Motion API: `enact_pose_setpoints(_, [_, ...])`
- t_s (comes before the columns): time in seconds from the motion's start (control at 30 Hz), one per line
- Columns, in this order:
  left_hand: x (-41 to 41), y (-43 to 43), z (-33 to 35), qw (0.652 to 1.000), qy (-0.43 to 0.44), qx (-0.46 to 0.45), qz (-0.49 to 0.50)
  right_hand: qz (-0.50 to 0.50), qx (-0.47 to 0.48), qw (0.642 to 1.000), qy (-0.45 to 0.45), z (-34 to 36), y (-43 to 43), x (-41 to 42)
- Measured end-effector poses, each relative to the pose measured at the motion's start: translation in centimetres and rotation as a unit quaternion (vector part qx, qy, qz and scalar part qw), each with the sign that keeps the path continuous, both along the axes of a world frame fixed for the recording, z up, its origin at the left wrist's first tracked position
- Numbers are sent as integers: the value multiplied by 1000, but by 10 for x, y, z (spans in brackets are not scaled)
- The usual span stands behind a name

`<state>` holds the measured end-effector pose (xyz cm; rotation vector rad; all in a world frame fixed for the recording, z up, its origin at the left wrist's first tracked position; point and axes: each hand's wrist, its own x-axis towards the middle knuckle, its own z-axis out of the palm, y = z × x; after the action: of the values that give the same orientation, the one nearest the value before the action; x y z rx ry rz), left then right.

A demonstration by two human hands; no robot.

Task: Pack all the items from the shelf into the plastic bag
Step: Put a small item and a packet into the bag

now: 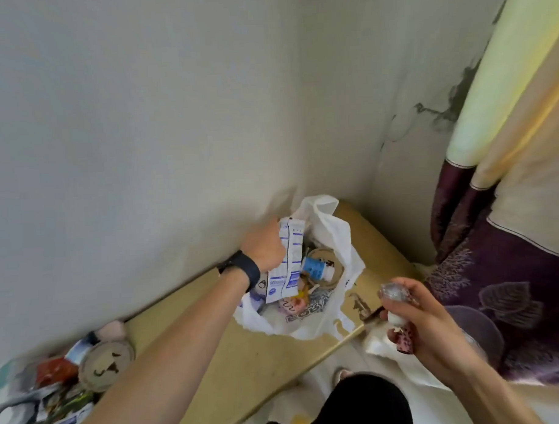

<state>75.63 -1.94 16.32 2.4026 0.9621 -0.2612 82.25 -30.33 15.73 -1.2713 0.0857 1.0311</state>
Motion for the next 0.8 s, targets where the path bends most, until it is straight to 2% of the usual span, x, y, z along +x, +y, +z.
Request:
enact_pose_setpoints(0.1, [6, -13, -24, 991, 99, 20, -91, -23, -3, 1000, -4, -4, -10, 3])
enact_pose_setpoints(0.17, [3, -13, -36, 984, 119, 26, -127, -26, -9, 1000, -3, -7, -10, 3])
enact_pose_setpoints(0.27, [-7, -8, -39, 970, 109, 151, -157, -10, -18, 1000, -15, -12, -4, 1])
enact_pose_setpoints(0.33, [-25, -7, -38, 953, 86, 249, -152, 22, -24, 999, -23, -15, 5, 0])
enact_pose_setpoints(0.4, [-48, -13, -34, 955, 123, 259, -77, 63, -28, 997, -16, -19, 18, -1])
enact_pose_setpoints(0.5, [-84, -13, -41, 975, 165, 137, 62, 118, -28, 993, 6, -25, 43, -6])
enact_pose_setpoints(0.57, [-102, -8, -43, 986, 116, 61, 107, 163, -20, 986, 24, -31, 64, -10])
enact_pose_setpoints(0.67, [-123, -3, -34, 982, 54, 12, 182, 218, -44, 973, 58, -53, 102, -17])
enact_pose_setpoints(0.73, [-128, -7, -23, 966, -27, -72, 246, 248, -86, 963, 59, -75, 128, -21])
enact_pose_setpoints(0.8, [-130, -13, -11, 923, -108, -197, 313, 286, -151, 946, 27, -101, 148, -25])
